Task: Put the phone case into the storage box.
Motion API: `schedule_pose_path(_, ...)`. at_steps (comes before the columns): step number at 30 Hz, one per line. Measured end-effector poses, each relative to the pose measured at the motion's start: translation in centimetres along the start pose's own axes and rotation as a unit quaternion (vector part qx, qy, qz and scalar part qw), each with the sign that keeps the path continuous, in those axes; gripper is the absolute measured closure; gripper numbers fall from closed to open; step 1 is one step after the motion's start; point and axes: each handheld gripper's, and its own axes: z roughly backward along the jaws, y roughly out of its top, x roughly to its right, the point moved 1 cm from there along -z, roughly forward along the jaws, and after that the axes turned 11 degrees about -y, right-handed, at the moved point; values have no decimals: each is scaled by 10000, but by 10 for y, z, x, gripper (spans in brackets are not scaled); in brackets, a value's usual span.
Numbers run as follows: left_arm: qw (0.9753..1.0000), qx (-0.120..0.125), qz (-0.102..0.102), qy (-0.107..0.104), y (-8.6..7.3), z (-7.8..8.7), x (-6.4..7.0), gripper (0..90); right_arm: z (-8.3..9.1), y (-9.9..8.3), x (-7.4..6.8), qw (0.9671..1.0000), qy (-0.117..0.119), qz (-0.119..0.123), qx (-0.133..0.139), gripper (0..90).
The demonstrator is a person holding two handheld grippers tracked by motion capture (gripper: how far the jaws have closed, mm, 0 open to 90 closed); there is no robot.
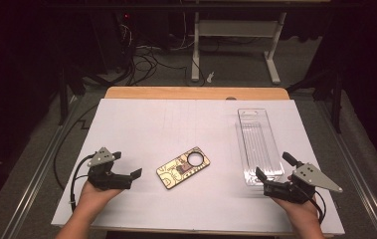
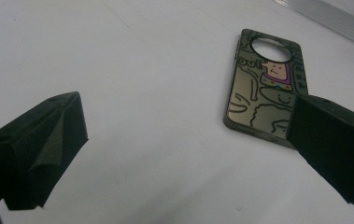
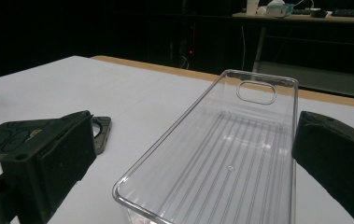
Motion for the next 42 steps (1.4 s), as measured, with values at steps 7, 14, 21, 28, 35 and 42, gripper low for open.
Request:
schedule_pose_path(7, 9996, -259, 42, 56, -1, -3, -1, 2, 0, 0, 0, 10000, -2, 20, -1, 2)
schedule_pose_path(14, 9983, -583, 8, 63, -2, -8, 1, 2, 0, 0, 0, 10000, -4, 27, 2, 2)
schedule_pose_path(21, 9956, -941, 30, -7, -2, -14, 4, 2, 0, 0, 0, 10000, -4, 29, 3, 2)
schedule_pose_path(28, 9926, -1213, 18, -61, -3, -21, 8, 2, 0, 0, 0, 10000, -1, 25, 0, 2)
schedule_pose_path(35, 9883, -1519, -32, -103, -5, -25, 11, 6, 1, 1, 0, 10000, 11, 50, 10, 2)
schedule_pose_path(42, 9850, -1721, 17, -149, 0, -29, 13, 7, 3, 1, -1, 10000, -16, 25, 10, 3)
